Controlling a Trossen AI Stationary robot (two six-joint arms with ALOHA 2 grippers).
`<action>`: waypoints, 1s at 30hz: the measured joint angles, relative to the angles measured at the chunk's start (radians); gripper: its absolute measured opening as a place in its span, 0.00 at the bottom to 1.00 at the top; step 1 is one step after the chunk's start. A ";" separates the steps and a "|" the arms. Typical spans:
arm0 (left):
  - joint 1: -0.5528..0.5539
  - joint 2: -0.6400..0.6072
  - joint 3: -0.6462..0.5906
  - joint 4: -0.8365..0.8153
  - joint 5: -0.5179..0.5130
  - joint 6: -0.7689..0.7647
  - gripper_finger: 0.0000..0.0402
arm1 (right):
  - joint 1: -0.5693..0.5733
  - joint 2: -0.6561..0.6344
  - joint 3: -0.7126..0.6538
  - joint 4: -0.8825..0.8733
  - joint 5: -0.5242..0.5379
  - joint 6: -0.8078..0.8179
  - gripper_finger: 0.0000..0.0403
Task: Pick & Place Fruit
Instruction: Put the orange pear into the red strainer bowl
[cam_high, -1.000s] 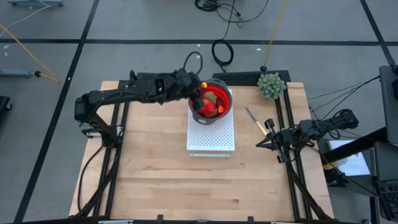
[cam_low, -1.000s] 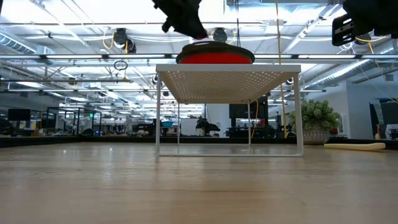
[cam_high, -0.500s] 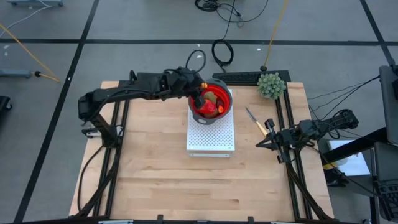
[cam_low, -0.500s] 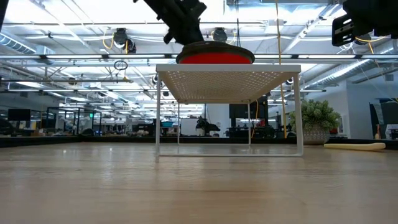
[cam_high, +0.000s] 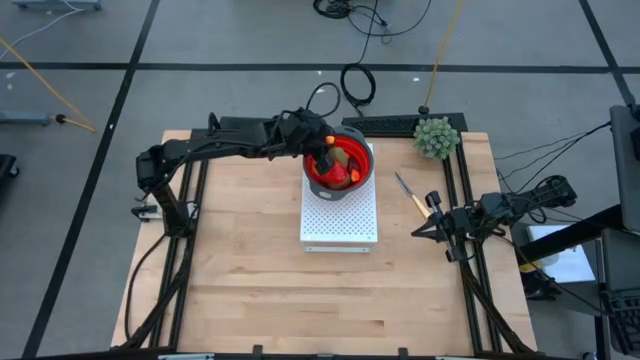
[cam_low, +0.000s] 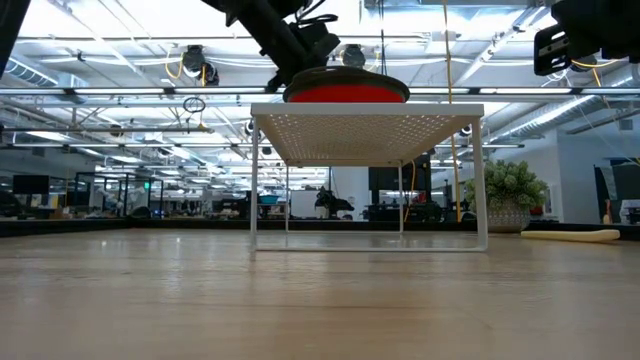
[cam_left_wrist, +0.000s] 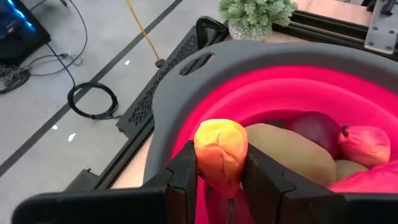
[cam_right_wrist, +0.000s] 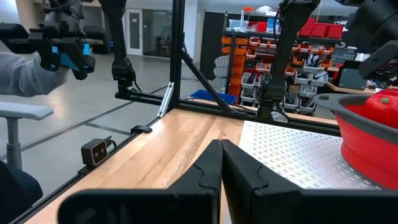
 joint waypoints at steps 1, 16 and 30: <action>0.000 0.000 0.000 0.000 0.000 0.000 0.23 | 0.000 0.000 0.000 0.000 0.000 0.000 0.00; -0.013 -0.001 0.002 -0.045 0.048 -0.023 0.23 | 0.000 0.000 0.000 0.000 0.001 0.000 0.00; -0.016 -0.002 0.002 -0.047 0.048 -0.018 0.23 | 0.000 0.000 0.000 0.000 0.002 0.000 0.00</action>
